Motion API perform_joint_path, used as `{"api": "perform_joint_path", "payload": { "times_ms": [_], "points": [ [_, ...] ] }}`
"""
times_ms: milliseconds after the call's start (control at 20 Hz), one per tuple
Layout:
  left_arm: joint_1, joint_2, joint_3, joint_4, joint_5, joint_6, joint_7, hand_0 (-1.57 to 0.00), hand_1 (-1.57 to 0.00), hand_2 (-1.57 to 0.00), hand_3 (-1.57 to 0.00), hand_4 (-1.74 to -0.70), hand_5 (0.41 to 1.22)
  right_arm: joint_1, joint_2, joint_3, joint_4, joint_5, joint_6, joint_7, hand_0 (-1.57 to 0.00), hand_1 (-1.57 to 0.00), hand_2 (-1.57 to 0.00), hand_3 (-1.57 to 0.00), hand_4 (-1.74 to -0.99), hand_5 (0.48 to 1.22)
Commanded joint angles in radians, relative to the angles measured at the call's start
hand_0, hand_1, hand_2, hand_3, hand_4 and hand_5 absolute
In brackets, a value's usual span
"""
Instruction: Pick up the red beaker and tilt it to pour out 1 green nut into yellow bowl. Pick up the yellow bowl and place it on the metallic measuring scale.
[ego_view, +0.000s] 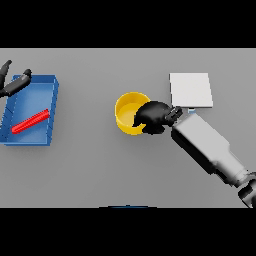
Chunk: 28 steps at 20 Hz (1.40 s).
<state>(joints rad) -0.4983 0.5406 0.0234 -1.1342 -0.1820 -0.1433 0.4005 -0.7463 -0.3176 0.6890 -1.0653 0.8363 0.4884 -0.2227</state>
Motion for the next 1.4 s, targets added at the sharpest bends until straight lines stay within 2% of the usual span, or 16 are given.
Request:
{"api": "perform_joint_path", "payload": {
  "times_ms": [0,150,350,400,450,600,650,700,750,900,950,1000,1300,1350],
  "points": [
    [-0.001,0.001,0.001,0.007,-0.001,-0.002,0.0,0.0,0.0,0.0,0.0,-0.79,0.704,0.0,-0.013,-0.002,-0.022,-0.008,0.006,-0.014,-1.49,-1.49,-1.36,-1.2,-1.714,1.203],
    [0.004,0.014,0.003,-0.006,-0.001,-0.006,0.003,0.0,0.0,0.0,0.0,-0.77,0.706,-0.001,-0.034,-0.01,-0.077,-0.029,0.032,0.008,-1.53,-1.53,-1.44,-1.17,-1.727,1.212],
    [0.002,0.0,-0.003,-0.021,0.001,0.001,0.016,0.0,0.0,0.0,0.0,-0.78,0.702,-0.009,-0.089,-0.039,-0.148,-0.066,0.081,0.065,-1.55,-1.55,-1.49,-1.15,-1.735,1.217],
    [-0.003,0.002,0.002,-0.013,0.007,-0.004,0.018,0.0,0.0,0.0,0.0,-0.78,0.702,-0.021,-0.104,-0.049,-0.156,-0.073,0.085,0.067,-1.56,-1.56,-1.45,-1.2,-1.736,1.218],
    [-0.003,-0.004,0.001,-0.007,0.007,-0.001,0.007,0.0,0.0,0.0,0.0,-0.78,0.702,-0.018,-0.116,-0.054,-0.175,-0.072,0.083,0.093,-1.56,-1.56,-1.43,-1.22,-1.737,1.219],
    [-0.015,-0.001,0.01,0.003,0.018,-0.008,0.003,0.0,0.0,0.0,0.0,-0.8,0.702,0.026,-0.145,-0.054,-0.27,-0.092,0.105,0.138,-1.57,-1.57,-1.49,-1.18,-1.739,1.219],
    [-0.02,0.001,0.007,0.003,0.014,-0.009,0.008,0.0,0.0,0.0,0.0,-0.8,0.704,0.03,-0.162,-0.065,-0.295,-0.102,0.106,0.135,-1.57,-1.57,-1.51,-1.18,-1.739,1.219],
    [-0.013,0.004,0.01,0.0,0.02,-0.014,-0.004,0.0,0.0,0.0,0.0,-0.8,0.704,0.05,-0.173,-0.075,-0.317,-0.11,0.109,0.165,-1.52,-1.57,-1.52,-1.18,-1.74,1.219],
    [-0.009,0.003,0.012,-0.003,0.023,-0.013,0.005,0.0,0.0,0.0,0.0,-0.81,0.703,0.041,-0.175,-0.083,-0.313,-0.11,0.113,0.188,-1.53,-1.57,-1.52,-1.18,-1.74,1.22],
    [0.003,0.002,0.023,-0.033,0.043,-0.014,0.04,0.0,0.0,0.0,0.0,-0.83,0.723,0.011,-0.207,-0.117,-0.278,-0.107,0.069,0.193,-1.55,-1.57,-1.5,-1.17,-1.741,1.22],
    [-0.001,0.002,0.023,-0.037,0.046,-0.016,0.046,0.0,0.0,0.0,0.0,-0.83,0.728,0.002,-0.228,-0.136,-0.261,-0.112,0.048,0.16,-1.55,-1.57,-1.52,-1.17,-1.741,1.22],
    [0.008,0.005,0.022,-0.044,0.044,-0.015,0.043,0.0,0.0,0.0,0.0,-0.83,0.733,0.008,-0.241,-0.143,-0.243,-0.102,0.017,0.161,-1.56,-1.57,-1.53,-1.16,-1.741,1.221],
    [0.014,-0.001,0.023,-0.068,0.049,-0.009,0.088,0.0,0.0,0.0,0.0,-0.85,0.758,-0.033,-0.266,-0.183,-0.058,-0.081,-0.097,0.121,-1.57,-1.57,-1.56,-1.15,-1.741,1.221],
    [0.027,-0.002,0.022,-0.086,0.051,-0.005,0.093,0.0,0.0,0.0,0.0,-0.85,0.76,-0.046,-0.255,-0.187,-0.017,-0.076,-0.111,0.139,-1.57,-1.57,-1.55,-1.15,-1.741,1.221]
  ]
}}
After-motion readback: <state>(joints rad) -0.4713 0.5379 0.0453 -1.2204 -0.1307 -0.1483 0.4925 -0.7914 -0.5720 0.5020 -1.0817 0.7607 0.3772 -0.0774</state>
